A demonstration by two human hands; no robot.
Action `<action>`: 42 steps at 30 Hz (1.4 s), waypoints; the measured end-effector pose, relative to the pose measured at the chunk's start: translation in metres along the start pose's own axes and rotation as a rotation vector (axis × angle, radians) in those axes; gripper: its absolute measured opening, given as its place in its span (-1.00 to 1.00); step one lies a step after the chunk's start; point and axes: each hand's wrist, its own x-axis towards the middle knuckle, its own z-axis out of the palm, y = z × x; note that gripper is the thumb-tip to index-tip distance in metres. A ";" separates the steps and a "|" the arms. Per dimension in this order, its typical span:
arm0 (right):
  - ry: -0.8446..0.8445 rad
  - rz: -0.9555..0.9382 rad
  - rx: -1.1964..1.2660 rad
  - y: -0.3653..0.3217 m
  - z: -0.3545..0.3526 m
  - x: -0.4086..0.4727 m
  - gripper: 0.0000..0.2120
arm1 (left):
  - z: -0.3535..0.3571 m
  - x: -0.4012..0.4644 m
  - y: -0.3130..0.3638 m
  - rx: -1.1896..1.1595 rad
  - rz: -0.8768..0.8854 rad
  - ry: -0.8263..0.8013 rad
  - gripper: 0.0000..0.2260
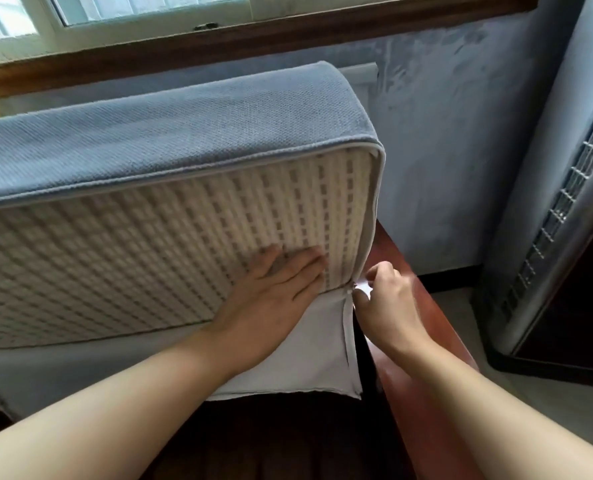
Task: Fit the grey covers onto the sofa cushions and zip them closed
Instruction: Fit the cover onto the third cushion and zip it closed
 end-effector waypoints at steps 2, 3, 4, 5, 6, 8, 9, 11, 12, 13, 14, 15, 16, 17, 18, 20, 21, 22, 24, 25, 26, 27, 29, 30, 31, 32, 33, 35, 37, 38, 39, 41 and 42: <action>-0.069 0.072 0.072 0.010 0.009 0.003 -0.78 | 0.001 0.002 0.003 -0.011 -0.021 -0.030 -0.47; -0.105 0.096 0.102 0.015 0.014 0.003 -0.76 | 0.003 0.000 0.005 -0.011 -0.028 -0.040 -0.46; -0.141 0.117 0.124 0.017 0.017 0.003 -0.76 | 0.003 0.000 0.005 -0.013 -0.034 -0.049 -0.46; -0.174 0.137 0.148 0.020 0.022 0.005 -0.77 | 0.002 -0.001 0.006 -0.013 -0.037 -0.059 -0.45; -0.201 0.157 0.181 0.021 0.026 0.006 -0.80 | 0.002 -0.001 0.006 -0.010 -0.037 -0.060 -0.45; -0.227 0.207 0.285 0.023 0.036 0.010 -0.84 | 0.001 -0.001 0.005 -0.014 -0.036 -0.061 -0.44; -0.239 0.231 0.356 0.023 0.041 0.012 -0.86 | 0.001 -0.001 0.004 -0.012 -0.036 -0.068 -0.44; -0.272 0.280 0.484 0.022 0.049 0.012 -0.87 | 0.001 -0.001 0.004 0.002 -0.036 -0.094 -0.43; -0.288 0.306 0.554 0.020 0.049 0.009 -0.87 | 0.001 -0.001 0.005 -0.001 -0.043 -0.111 -0.43; -0.311 0.336 0.632 0.017 0.049 0.004 -0.85 | 0.001 -0.002 0.006 -0.009 -0.049 -0.124 -0.43; -0.345 0.365 0.711 0.014 0.047 0.000 -0.82 | 0.002 -0.002 0.006 -0.016 -0.053 -0.128 -0.43; -0.385 0.398 0.789 0.012 0.045 -0.003 -0.79 | 0.002 -0.002 0.006 -0.024 -0.058 -0.130 -0.43; -0.427 0.429 0.863 0.009 0.040 -0.006 -0.79 | 0.001 -0.002 0.007 -0.038 -0.064 -0.136 -0.43; -0.465 0.450 0.929 0.007 0.034 -0.009 -0.81 | -0.001 -0.002 0.006 -0.055 -0.067 -0.148 -0.44; -0.491 0.465 0.982 0.004 0.027 -0.010 -0.84 | -0.002 -0.002 0.006 -0.066 -0.068 -0.157 -0.44; -0.523 0.471 1.024 -0.002 0.011 -0.013 -0.86 | -0.007 -0.003 0.006 -0.104 -0.081 -0.164 -0.46; -0.530 0.466 1.024 -0.005 0.003 -0.014 -0.85 | -0.009 -0.004 0.006 -0.134 -0.089 -0.156 -0.47; -0.540 0.464 1.019 -0.008 -0.006 -0.016 -0.84 | -0.013 -0.005 0.005 -0.162 -0.096 -0.134 -0.48; -0.564 0.468 1.013 -0.015 -0.022 -0.019 -0.83 | -0.021 -0.004 0.007 -0.249 -0.122 -0.090 -0.50; -0.576 0.471 1.023 -0.019 -0.030 -0.020 -0.81 | -0.029 -0.002 0.008 -0.322 -0.157 -0.078 -0.55; -0.594 0.476 1.043 -0.024 -0.039 -0.022 -0.78 | -0.039 0.000 0.009 -0.422 -0.224 -0.092 -0.63; -0.620 0.480 1.071 -0.030 -0.046 -0.024 -0.75 | -0.049 0.003 0.009 -0.529 -0.326 -0.114 -0.73; -0.660 0.489 1.147 -0.040 -0.059 -0.027 -0.72 | -0.061 0.004 0.005 -0.664 -0.421 -0.164 -0.85; -0.666 0.486 1.185 -0.044 -0.065 -0.027 -0.71 | -0.066 0.004 0.004 -0.722 -0.420 -0.121 -0.89; -0.666 0.486 1.212 -0.049 -0.071 -0.027 -0.69 | -0.073 0.004 0.002 -0.734 -0.396 -0.045 -0.91; -0.661 0.485 1.231 -0.053 -0.076 -0.026 -0.68 | -0.080 0.004 0.001 -0.718 -0.351 0.030 -0.84; -0.653 0.487 1.241 -0.058 -0.082 -0.026 -0.66 | -0.084 0.004 0.002 -0.686 -0.313 0.083 -0.74; -0.624 0.497 1.230 -0.066 -0.092 -0.025 -0.66 | -0.101 0.012 0.004 -0.642 -0.316 0.145 -0.56; -0.618 0.518 1.202 -0.068 -0.092 -0.024 -0.69 | -0.108 0.018 0.009 -0.561 -0.311 0.163 -0.46; -0.619 0.526 1.197 -0.069 -0.095 -0.024 -0.70 | -0.110 0.022 0.012 -0.517 -0.282 0.182 -0.45; -0.620 0.535 1.199 -0.071 -0.096 -0.024 -0.71 | -0.111 0.026 0.013 -0.487 -0.255 0.208 -0.49; -0.619 0.548 1.230 -0.074 -0.096 -0.024 -0.72 | -0.115 0.036 0.013 -0.485 -0.261 0.241 -0.65; -0.608 0.553 1.242 -0.075 -0.096 -0.023 -0.72 | -0.117 0.042 0.012 -0.485 -0.283 0.255 -0.72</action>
